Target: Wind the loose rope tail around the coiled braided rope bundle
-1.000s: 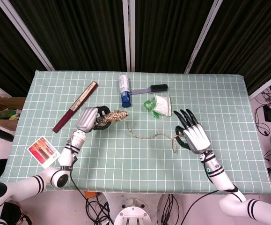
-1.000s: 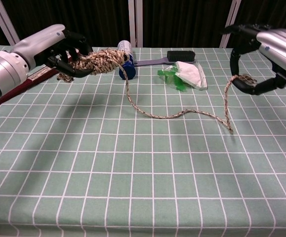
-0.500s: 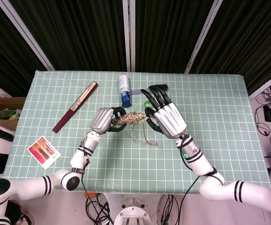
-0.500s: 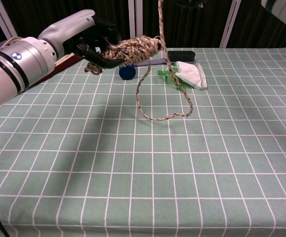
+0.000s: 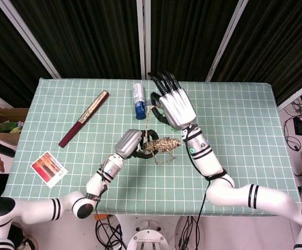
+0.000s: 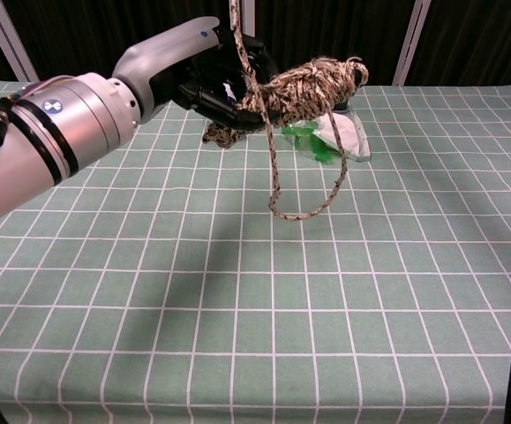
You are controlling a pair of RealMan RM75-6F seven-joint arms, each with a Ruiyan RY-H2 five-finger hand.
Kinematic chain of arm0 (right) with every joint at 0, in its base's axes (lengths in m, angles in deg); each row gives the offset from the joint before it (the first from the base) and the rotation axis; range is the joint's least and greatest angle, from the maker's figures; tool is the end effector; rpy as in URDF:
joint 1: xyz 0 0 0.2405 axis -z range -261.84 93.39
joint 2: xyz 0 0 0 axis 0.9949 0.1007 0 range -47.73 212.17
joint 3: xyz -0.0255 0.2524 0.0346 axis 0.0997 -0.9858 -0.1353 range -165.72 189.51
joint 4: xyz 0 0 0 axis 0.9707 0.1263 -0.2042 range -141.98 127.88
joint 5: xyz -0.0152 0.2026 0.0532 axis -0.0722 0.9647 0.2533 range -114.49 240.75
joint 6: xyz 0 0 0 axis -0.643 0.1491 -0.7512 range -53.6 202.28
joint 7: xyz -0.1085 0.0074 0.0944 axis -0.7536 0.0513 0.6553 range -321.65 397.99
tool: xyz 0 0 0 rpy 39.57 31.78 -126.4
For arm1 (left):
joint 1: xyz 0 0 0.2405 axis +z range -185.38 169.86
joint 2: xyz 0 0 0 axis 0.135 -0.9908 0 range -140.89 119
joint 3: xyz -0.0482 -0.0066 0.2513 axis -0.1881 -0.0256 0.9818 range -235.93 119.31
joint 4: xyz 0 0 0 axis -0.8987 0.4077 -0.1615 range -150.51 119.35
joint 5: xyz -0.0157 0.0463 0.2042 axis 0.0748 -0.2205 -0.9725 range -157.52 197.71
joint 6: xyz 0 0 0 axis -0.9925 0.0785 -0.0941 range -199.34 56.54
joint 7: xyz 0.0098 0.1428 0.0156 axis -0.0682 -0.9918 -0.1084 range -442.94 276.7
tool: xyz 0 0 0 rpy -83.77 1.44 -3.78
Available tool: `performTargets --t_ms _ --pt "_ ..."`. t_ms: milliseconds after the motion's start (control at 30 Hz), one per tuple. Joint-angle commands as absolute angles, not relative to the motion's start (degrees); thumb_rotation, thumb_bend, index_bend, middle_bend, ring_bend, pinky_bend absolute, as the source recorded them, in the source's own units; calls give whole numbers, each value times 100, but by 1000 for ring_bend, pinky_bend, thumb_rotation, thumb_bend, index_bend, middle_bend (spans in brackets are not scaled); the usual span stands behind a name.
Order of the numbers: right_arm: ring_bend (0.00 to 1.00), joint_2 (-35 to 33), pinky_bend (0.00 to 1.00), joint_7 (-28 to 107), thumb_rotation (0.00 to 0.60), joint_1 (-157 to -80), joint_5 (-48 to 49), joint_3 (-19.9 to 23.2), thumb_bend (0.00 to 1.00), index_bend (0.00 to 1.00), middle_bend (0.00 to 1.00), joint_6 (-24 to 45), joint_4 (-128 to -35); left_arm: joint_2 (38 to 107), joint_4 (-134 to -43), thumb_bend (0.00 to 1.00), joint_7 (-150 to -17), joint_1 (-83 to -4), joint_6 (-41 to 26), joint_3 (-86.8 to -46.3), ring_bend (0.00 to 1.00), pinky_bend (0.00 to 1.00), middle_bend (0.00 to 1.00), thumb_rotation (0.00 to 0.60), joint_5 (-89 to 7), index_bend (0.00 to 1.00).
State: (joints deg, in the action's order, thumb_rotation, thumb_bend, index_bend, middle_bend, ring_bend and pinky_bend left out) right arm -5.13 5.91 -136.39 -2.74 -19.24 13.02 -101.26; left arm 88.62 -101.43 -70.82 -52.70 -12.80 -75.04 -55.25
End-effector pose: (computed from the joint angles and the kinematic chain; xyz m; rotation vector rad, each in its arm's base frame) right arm 0.0121 -0.3831 0.0720 1.6704 -0.5670 1.3870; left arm -0.0492 0.3246 -0.0432 -1.7334 -1.4524 -1.6095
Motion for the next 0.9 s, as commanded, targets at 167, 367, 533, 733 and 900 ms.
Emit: performTargets --t_ms 167,367,533,733,900 --pt "0 -426 0 696 600 -13687 157 -1786 477 974 116 1276 -9826 8721 -10028 455 -5277 -5088 -1145 -7526 572 674 671 600 -5819 682" --pt "0 -332 0 979 600 -13521 173 -1559 477 975 114 1122 -9682 8645 -9744 457 -3833 -4988 -1103 -7546 580 677 678 600 -5977 691" --pt "0 -228 0 1261 600 -13312 21 -1266 477 977 114 1019 -9621 8685 -9454 461 -2324 -4898 -1013 -7616 592 689 692 600 -6057 700" --pt "0 -163 0 1598 600 -13060 -156 -1010 477 982 115 825 -9540 8718 -9234 464 -1101 -4815 -764 -7735 604 695 704 600 -6133 714" --pt "0 -95 0 1852 600 -12840 -364 -786 477 984 115 668 -9508 8641 -9196 467 -380 -4770 -715 -7876 608 700 709 600 -6048 722"
